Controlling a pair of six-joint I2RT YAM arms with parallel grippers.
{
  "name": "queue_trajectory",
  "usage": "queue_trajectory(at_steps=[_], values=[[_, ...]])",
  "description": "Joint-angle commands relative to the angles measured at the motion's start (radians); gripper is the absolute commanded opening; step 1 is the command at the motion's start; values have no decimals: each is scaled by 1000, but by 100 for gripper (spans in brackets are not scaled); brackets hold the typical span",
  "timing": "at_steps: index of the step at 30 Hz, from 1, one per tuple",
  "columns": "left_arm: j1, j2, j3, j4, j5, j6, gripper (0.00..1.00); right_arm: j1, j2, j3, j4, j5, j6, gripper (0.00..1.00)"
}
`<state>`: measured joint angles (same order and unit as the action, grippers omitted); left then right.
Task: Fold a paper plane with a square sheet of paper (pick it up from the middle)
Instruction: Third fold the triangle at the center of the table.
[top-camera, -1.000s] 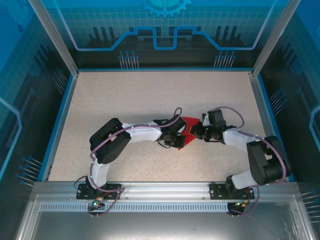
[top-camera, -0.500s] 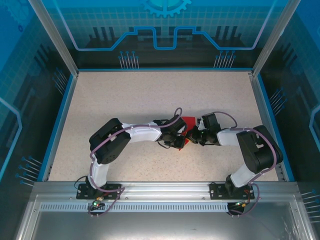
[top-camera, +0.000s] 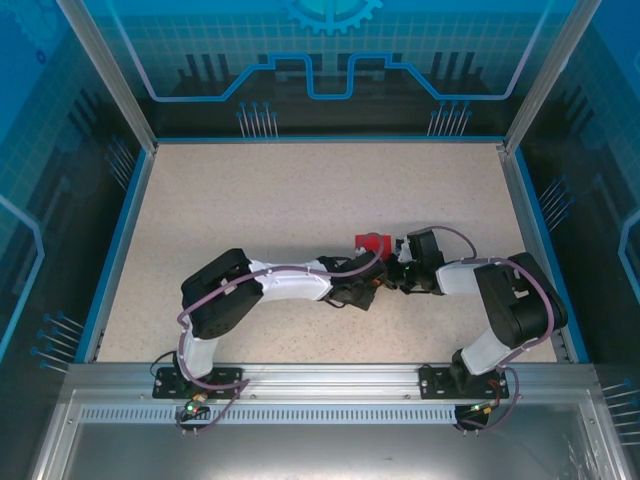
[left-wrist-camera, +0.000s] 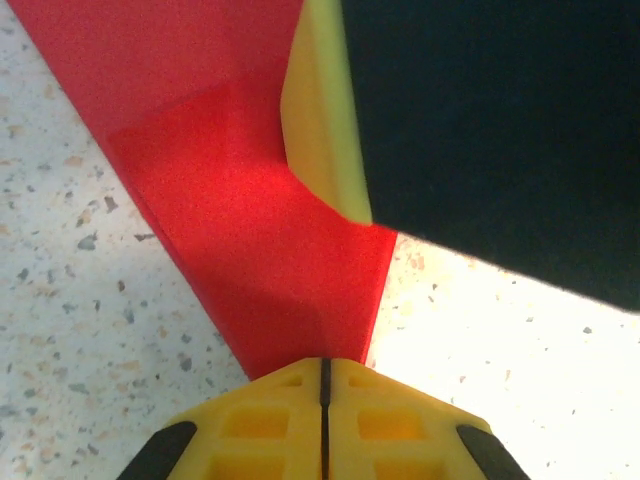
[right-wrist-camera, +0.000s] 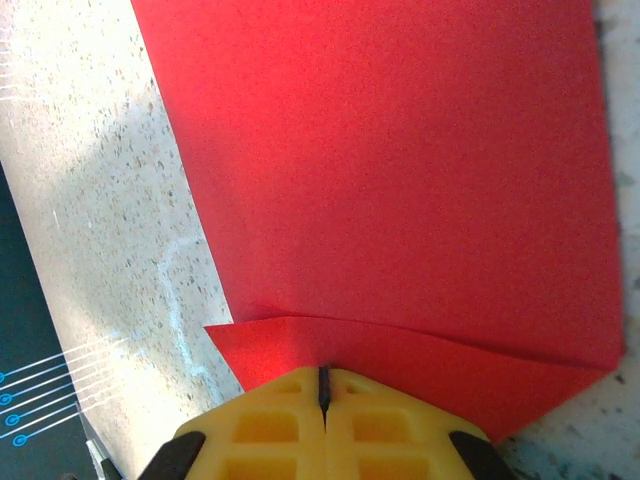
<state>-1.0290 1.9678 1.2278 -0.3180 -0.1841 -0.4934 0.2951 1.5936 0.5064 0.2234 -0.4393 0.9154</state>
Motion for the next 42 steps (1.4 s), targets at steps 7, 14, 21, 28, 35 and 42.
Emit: queue_trajectory(at_steps=[7, 14, 21, 28, 35, 42], values=[[-92, -10, -116, -337, -20, -22, 8, -51, 49, -56, -84, 135, -38, 0], [-92, -62, -134, -341, -9, -44, 8, -51, 34, -58, -82, 114, -52, 0], [-34, -218, -88, -273, 84, -33, 10, -51, 5, -52, -89, 64, -69, 0], [31, -194, 25, -180, 157, 31, 12, -53, -100, -21, -135, 3, -71, 4], [85, -121, 59, -46, 234, 38, 12, -99, -256, -1, -255, -24, -111, 16], [99, -56, 100, -1, 302, 51, 13, -162, -298, 17, -383, -39, -196, 29]])
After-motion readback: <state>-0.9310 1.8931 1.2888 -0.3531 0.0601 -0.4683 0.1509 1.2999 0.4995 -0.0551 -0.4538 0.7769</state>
